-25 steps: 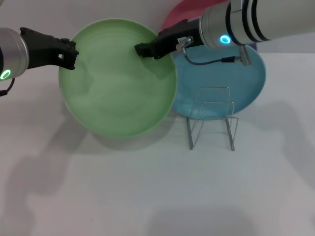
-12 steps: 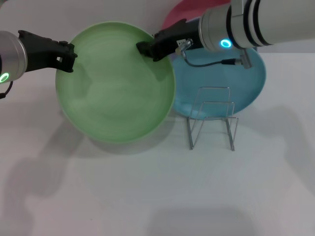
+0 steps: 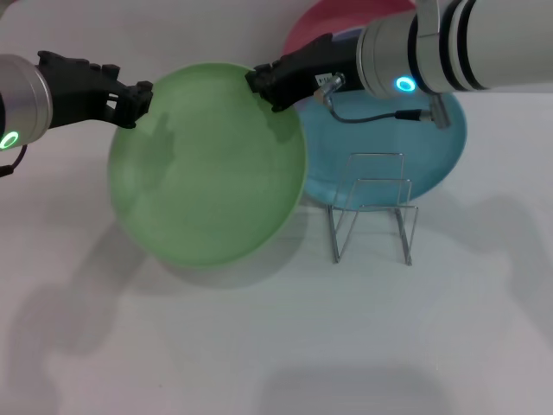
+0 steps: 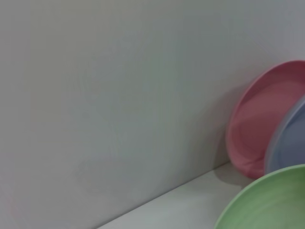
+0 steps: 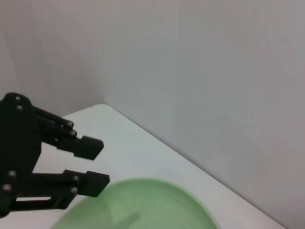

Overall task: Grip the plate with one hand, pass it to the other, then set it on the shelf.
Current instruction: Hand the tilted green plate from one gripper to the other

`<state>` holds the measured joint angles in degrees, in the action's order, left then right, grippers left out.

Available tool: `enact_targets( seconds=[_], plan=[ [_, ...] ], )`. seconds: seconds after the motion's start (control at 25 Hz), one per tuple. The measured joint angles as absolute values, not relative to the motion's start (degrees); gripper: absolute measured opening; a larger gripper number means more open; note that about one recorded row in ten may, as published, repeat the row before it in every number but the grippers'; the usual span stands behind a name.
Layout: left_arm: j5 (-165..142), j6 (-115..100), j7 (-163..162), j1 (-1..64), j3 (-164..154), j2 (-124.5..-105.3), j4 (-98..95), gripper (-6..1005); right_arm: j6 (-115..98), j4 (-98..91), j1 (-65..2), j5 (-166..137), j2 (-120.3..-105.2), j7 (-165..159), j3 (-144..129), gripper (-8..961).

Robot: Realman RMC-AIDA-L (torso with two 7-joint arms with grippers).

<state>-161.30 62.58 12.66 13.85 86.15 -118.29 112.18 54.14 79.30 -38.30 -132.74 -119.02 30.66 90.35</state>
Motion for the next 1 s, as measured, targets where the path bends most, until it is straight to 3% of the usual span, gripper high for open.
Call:
enact_targets(
  seconds=[0.56,0.72,0.88,1.0],
  plan=[
    [-165.38,51.55,13.92,7.90,86.16,-118.20,114.63,742,49.09,86.86,-31.00,-132.74,-119.00,39.00,90.10,35],
    [-165.36,32.65,16.39,1.64,84.14,-118.29,111.82,775,42.91,91.95,-24.43,-127.48,-119.13,50.89,88.61,25],
    [-165.31,0.83,18.47,-5.65,79.16,-118.33,102.33,808,38.89,94.50,-18.32,-115.72,-119.12,65.19,88.42,26],
    [-164.64,-19.98,15.73,-6.74,77.69,-118.35,90.95,808,38.13,94.54,-13.84,-104.07,-119.14,79.75,88.41,27]
  ],
)
